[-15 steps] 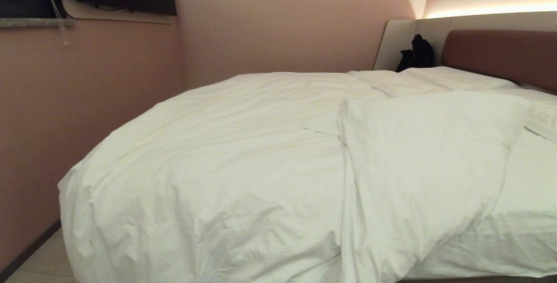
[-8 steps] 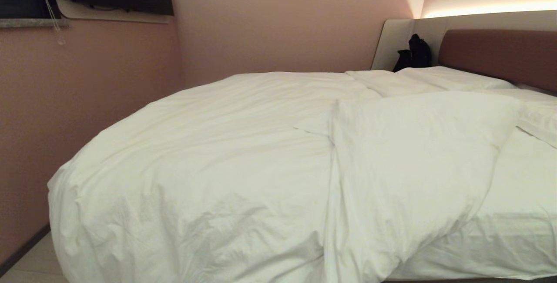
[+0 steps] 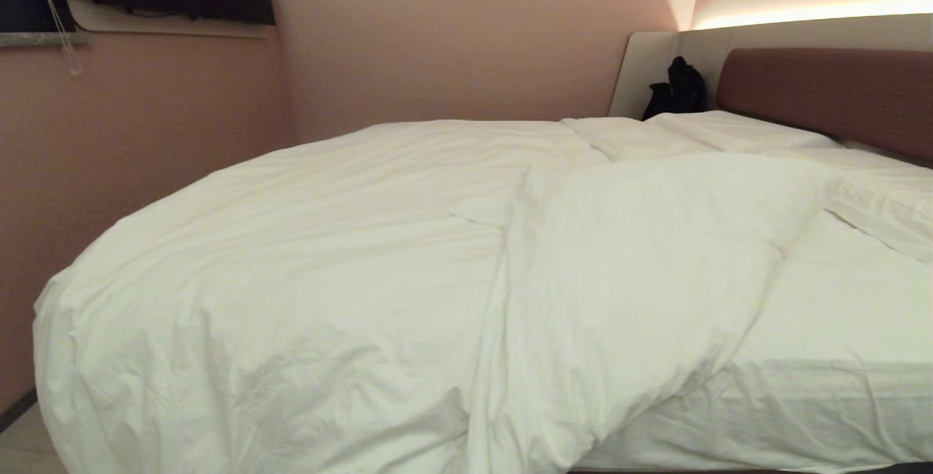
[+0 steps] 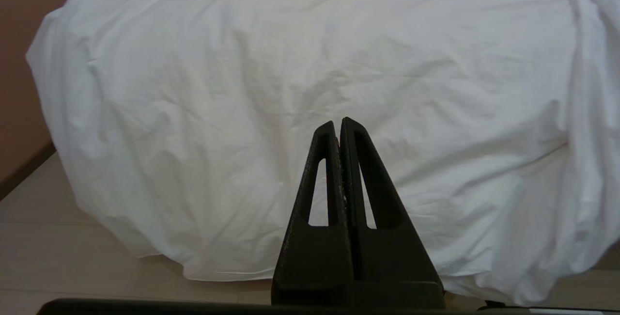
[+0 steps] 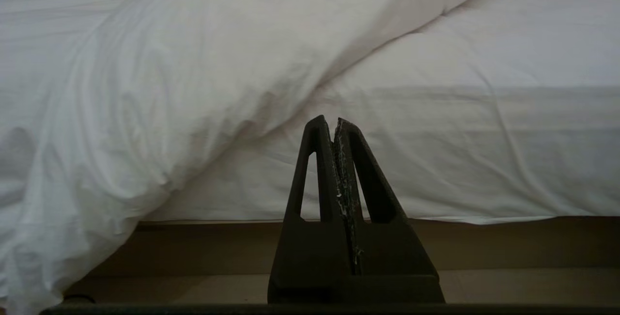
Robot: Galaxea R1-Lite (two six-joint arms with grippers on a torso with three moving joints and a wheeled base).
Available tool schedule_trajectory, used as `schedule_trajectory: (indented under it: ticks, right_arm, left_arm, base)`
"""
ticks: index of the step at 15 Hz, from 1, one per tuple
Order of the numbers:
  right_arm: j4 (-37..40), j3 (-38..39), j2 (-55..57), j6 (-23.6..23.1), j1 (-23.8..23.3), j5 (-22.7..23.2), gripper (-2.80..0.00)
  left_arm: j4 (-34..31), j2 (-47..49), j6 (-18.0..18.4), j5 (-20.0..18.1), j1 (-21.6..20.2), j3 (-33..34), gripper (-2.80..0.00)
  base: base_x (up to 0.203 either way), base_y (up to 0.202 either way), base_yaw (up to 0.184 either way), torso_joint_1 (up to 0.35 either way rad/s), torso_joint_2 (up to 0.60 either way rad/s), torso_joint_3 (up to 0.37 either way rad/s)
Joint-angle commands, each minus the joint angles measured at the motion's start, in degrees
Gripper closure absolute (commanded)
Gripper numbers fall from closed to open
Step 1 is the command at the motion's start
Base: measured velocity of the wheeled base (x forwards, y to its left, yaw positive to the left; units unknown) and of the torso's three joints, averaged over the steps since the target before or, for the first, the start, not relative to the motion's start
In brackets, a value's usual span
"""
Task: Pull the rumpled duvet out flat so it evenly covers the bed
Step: Hold the folded corner of the quilt
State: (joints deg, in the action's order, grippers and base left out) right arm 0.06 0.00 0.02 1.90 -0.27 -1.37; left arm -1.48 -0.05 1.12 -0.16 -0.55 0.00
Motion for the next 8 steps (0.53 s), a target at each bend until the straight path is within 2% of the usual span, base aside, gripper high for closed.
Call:
schedule_trajectory:
  ticks: [1,8]
  right_arm:
    - [-0.06,0.00,-0.02,0.03,0.00,0.05,0.00]
    - [-0.06,0.00,-0.02,-0.06,0.00,0.05,0.00]
  left_arm:
    - [-0.02,0.05,0.02,-0.02,0.02,0.00,0.00]
    - [-0.02,0.05,0.16,-0.02,0.00,0.00,0.00]
  base:
    - [0.000,-0.189,-0.003,0.006,0.00,-0.001]
    - [0.000,-0.194,0.001,0.004,0.00,0.004]
